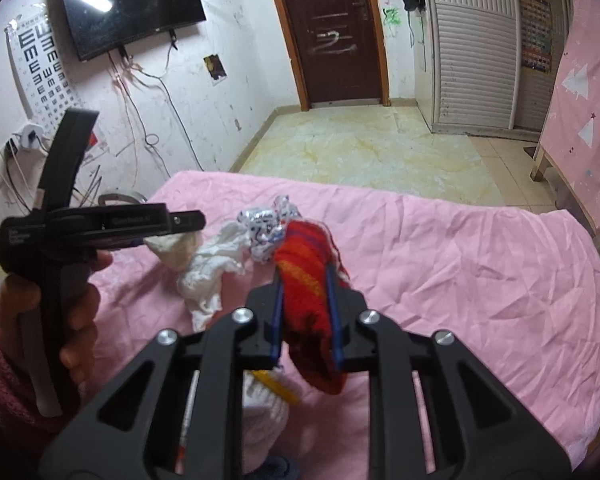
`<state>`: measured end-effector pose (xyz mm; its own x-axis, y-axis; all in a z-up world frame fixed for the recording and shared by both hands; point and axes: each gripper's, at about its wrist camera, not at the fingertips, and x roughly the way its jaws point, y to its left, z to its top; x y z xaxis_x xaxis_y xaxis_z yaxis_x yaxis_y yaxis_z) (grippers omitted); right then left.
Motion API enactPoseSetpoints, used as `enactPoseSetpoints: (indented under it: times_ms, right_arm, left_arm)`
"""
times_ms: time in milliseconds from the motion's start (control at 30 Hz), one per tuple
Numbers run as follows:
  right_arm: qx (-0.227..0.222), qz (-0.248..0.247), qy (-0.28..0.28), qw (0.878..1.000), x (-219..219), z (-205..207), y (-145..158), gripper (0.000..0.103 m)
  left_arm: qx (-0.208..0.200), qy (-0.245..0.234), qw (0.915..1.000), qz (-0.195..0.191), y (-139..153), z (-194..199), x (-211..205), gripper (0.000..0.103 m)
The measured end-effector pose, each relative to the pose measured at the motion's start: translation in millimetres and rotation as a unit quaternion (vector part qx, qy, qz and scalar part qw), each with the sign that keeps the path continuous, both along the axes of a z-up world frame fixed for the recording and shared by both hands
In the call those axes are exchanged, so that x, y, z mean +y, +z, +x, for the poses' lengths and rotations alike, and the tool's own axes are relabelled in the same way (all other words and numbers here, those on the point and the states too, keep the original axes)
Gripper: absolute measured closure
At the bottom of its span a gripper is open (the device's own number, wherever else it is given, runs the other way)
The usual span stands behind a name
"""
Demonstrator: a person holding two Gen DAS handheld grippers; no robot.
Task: Collect trash
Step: 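Grasp the cream sponge with the left tool while the right tool grasps the red knit hat, then carry the sponge and hat to the yellow bucket and release both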
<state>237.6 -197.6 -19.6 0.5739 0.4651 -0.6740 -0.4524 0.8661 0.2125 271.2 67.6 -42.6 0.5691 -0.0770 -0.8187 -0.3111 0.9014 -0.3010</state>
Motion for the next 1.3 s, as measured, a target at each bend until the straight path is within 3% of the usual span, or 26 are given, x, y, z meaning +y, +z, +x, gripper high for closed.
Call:
enactPoseSetpoints:
  times_ms: [300,533,967,1300]
  right_arm:
    - [-0.021,0.023,-0.019,0.999,-27.8,-16.6,19.8,0.086]
    - [-0.040,0.038,-0.038,0.998,-60.0,-38.5,33.3,0.086]
    - [-0.069,0.072,-0.123,0.987,-171.4,-81.0,46.2,0.086]
    - [-0.078,0.088,-0.200,0.973,-263.6,-117.9,38.8,0.086]
  left_arm:
    - [-0.045,-0.010,0.9986,0.027,48.0,-28.3,-15.4,0.063]
    - [-0.073,-0.045,0.9952,0.046,79.5,-51.0,-55.8,0.063]
    - [-0.108,-0.140,0.9823,0.063,119.2,-76.5,-179.2,0.063]
    - [-0.098,-0.224,0.9676,0.064,109.7,-90.4,-290.9,0.063]
